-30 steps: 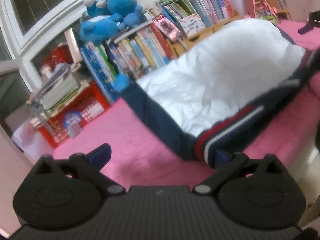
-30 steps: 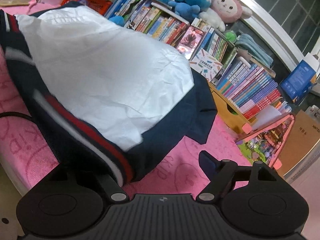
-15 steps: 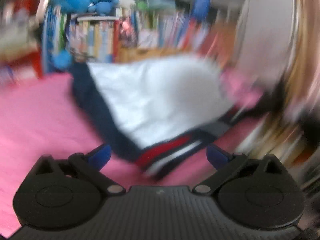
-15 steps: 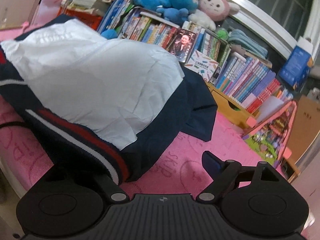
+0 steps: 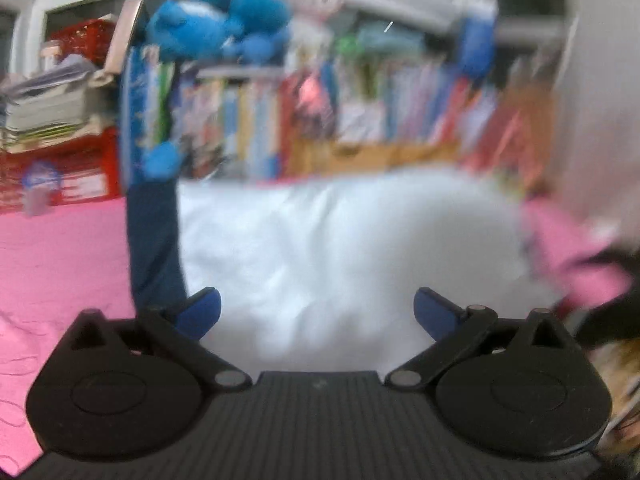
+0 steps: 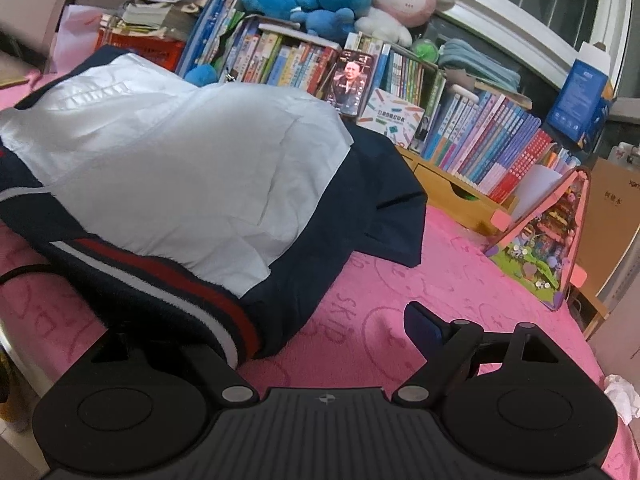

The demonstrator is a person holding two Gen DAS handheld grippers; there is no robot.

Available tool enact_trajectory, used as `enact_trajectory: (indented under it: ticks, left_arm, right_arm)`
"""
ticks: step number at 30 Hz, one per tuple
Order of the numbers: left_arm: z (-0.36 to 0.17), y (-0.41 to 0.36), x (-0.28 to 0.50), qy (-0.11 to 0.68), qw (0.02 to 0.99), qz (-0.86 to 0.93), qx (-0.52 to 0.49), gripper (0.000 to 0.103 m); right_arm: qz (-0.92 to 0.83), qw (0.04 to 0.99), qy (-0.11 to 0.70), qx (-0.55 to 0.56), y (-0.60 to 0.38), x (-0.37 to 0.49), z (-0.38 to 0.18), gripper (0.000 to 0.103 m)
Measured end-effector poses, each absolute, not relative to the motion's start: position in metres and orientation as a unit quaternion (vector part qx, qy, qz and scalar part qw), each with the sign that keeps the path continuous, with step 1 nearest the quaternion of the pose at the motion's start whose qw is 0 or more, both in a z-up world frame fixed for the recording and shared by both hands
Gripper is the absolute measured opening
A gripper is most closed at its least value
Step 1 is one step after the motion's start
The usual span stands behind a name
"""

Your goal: Fold clothes

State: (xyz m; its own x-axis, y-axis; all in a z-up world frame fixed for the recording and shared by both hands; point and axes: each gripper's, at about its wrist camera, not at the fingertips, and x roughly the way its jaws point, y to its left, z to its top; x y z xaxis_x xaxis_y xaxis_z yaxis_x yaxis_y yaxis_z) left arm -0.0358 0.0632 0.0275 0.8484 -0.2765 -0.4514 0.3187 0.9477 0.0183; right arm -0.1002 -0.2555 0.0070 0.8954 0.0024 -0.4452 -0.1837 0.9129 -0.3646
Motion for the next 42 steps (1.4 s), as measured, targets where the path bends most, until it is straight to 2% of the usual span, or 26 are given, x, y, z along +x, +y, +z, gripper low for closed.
enact_trajectory:
  ticks: [3,6,12,20,24,27,36,42]
  left_arm:
    - [-0.004,0.064,-0.019,0.264,0.955,-0.114,0.077,0.101]
    - [-0.006,0.079,-0.012,0.288,0.95,-0.115,0.029,0.102]
    - [-0.01,0.08,-0.009,0.296,0.949,-0.105,0.04,0.103]
    - [-0.009,0.075,-0.01,0.291,0.951,-0.092,0.042,0.103]
    - [-0.008,0.073,-0.01,0.289,0.952,-0.088,0.045,0.103]
    - [-0.008,0.073,-0.009,0.289,0.952,-0.087,0.045,0.103]
    - [-0.01,0.071,-0.011,0.286,0.953,-0.084,0.046,0.103]
    - [-0.01,0.071,-0.01,0.286,0.953,-0.084,0.045,0.103]
  right_arm:
    - [0.071,0.952,0.24,-0.177,-0.27,-0.118,0.013,0.09]
    - [0.109,0.946,0.263,-0.154,-0.28,-0.138,0.018,0.092]
    - [0.158,0.941,0.253,-0.162,-0.272,-0.159,0.031,0.092]
    - [0.248,0.927,0.281,0.038,-0.294,-0.135,0.038,0.094]
    - [0.237,0.922,0.296,0.073,-0.313,-0.138,0.03,0.094]
    - [0.204,0.927,0.308,0.069,-0.326,-0.149,0.026,0.094]
    - [0.212,0.937,0.277,-0.029,-0.336,-0.178,0.028,0.096]
    - [0.148,0.927,0.316,-0.136,-0.336,-0.185,0.026,0.099]
